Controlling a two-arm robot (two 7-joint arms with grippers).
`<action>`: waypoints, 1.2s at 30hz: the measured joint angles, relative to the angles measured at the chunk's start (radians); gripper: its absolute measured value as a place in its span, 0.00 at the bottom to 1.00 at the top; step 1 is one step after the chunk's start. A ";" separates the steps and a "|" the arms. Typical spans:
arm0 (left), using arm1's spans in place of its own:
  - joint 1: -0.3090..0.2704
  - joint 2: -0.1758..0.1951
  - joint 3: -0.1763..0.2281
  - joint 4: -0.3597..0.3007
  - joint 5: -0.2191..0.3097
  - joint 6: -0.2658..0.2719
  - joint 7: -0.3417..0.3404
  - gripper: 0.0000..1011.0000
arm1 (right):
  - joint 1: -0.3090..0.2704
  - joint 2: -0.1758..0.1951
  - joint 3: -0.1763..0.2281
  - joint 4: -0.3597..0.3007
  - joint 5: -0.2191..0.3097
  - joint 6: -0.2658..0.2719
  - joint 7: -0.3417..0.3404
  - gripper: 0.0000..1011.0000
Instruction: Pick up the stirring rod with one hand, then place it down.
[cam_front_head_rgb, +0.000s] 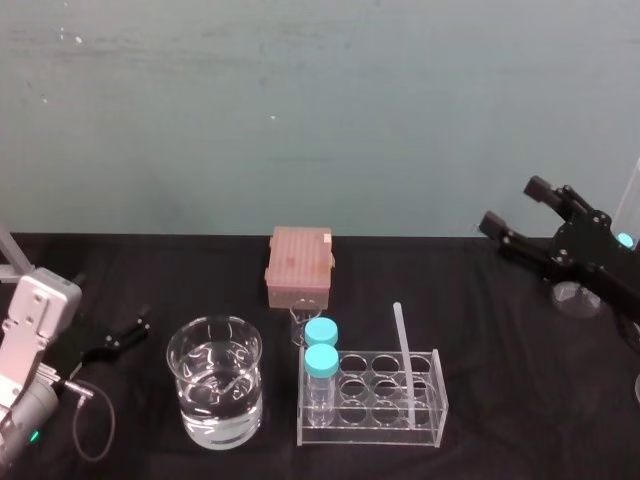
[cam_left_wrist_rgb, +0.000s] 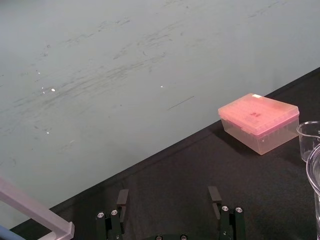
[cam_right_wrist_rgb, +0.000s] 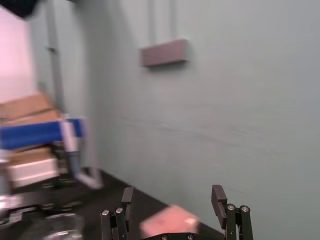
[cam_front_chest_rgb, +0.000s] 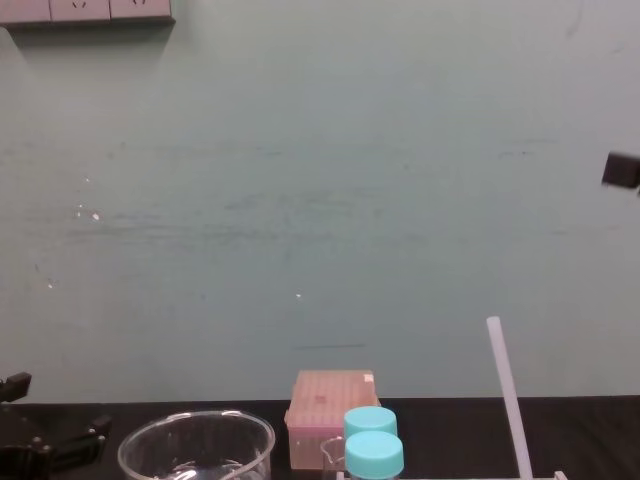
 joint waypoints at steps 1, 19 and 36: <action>0.000 0.000 0.000 0.000 0.000 0.000 0.000 0.99 | 0.000 0.008 0.002 -0.004 0.012 0.006 0.026 0.99; 0.000 0.000 0.000 0.000 0.000 0.000 0.000 0.99 | 0.047 0.137 -0.157 -0.026 0.012 0.144 0.236 0.99; 0.000 0.000 0.000 0.000 0.000 0.000 0.000 0.99 | 0.081 0.029 -0.236 0.078 -0.067 0.085 0.157 0.99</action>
